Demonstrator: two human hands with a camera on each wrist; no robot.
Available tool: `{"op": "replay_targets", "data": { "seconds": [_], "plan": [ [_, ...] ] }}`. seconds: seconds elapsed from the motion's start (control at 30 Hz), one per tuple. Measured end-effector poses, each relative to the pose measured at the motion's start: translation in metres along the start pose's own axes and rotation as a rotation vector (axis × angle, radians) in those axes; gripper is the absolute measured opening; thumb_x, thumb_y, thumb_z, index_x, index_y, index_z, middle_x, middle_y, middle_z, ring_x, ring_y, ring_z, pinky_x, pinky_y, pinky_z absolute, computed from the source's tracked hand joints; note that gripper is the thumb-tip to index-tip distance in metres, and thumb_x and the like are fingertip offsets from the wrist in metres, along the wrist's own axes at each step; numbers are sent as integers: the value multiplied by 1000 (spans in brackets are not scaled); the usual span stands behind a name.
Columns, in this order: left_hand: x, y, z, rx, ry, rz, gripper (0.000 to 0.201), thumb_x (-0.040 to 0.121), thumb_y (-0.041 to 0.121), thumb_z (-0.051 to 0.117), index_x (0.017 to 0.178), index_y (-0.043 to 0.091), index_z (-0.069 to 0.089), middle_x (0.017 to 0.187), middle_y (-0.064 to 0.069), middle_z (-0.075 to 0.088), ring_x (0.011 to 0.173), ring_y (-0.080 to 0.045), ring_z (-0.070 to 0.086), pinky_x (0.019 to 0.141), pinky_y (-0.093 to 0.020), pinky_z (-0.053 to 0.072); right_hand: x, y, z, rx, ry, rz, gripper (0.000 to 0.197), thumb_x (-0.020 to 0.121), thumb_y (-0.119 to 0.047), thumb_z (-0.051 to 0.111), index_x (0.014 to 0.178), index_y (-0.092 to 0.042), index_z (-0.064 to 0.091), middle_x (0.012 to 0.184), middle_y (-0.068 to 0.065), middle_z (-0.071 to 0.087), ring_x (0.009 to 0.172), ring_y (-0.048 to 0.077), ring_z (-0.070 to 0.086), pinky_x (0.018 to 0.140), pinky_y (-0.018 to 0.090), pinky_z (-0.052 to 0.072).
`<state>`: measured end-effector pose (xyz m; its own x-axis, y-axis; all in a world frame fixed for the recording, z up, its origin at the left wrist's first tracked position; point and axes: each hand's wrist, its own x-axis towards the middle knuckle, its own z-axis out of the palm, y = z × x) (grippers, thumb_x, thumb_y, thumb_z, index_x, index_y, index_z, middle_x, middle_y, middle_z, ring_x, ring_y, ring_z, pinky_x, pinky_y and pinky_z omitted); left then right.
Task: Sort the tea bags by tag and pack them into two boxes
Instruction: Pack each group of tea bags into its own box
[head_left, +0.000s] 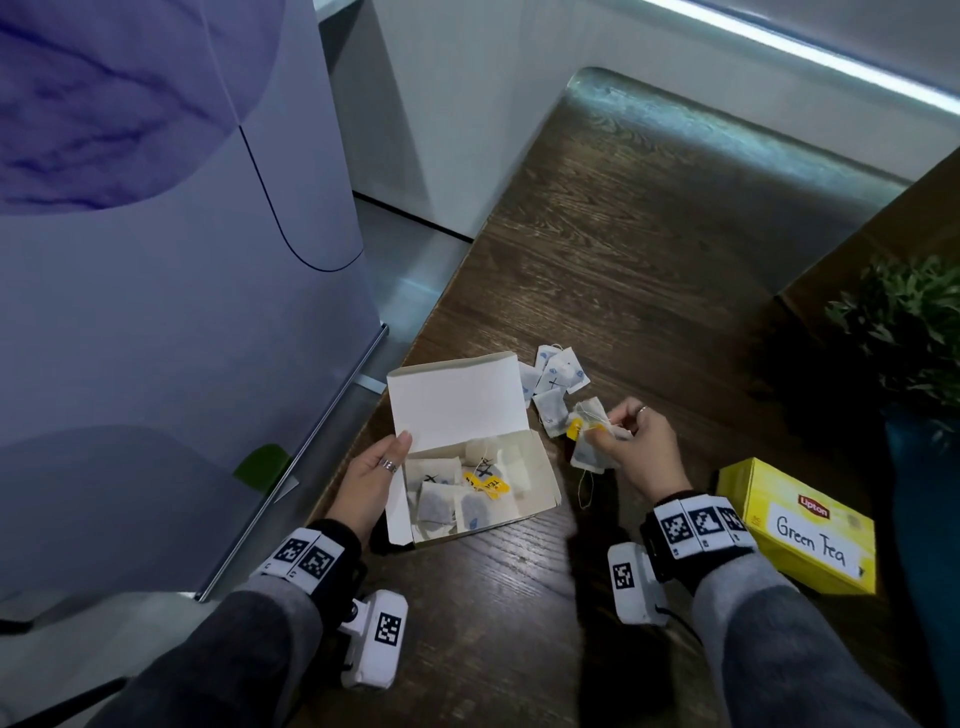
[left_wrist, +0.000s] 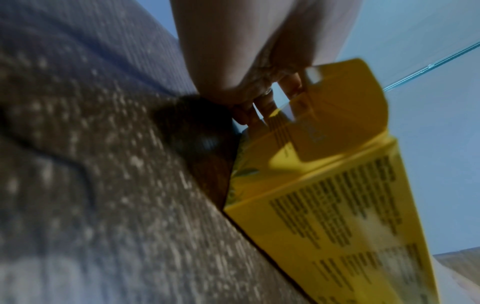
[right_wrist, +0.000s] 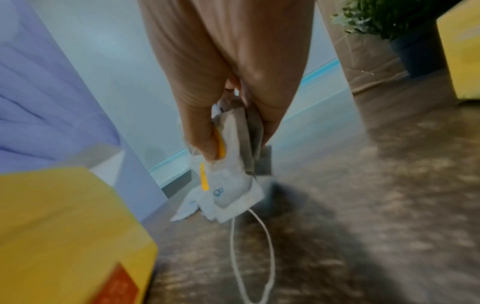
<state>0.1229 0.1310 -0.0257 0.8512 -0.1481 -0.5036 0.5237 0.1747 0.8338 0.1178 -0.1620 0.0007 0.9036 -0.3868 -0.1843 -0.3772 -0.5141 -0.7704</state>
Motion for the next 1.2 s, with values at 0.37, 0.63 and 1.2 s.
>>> {"op": "replay_targets", "data": {
  "seconds": [0.37,0.63,1.2],
  "plan": [
    [-1,0,1,18,-11,14,24,96,25,46,98,13,66,105,-12,69,95,-28,64,90,-42,48,-53,-74,27,192,-430,-335,26,71,-3,73,69,-20,53,76,11,59,65,17,52,61,25,43],
    [-1,-1,1,9,0,15,23,96,24,47,97,12,66,103,-13,70,95,-29,65,93,-44,47,-49,-72,44,-446,-473,-367,39,82,-17,68,117,-15,52,116,1,52,106,15,51,90,23,42],
    [-4,2,1,-16,-39,12,25,96,26,46,99,9,64,98,-12,70,86,-25,66,77,-36,53,-65,-81,62,-1029,-352,-844,31,59,-25,77,89,-30,69,105,-1,56,92,22,53,73,39,46]
  ]
}}
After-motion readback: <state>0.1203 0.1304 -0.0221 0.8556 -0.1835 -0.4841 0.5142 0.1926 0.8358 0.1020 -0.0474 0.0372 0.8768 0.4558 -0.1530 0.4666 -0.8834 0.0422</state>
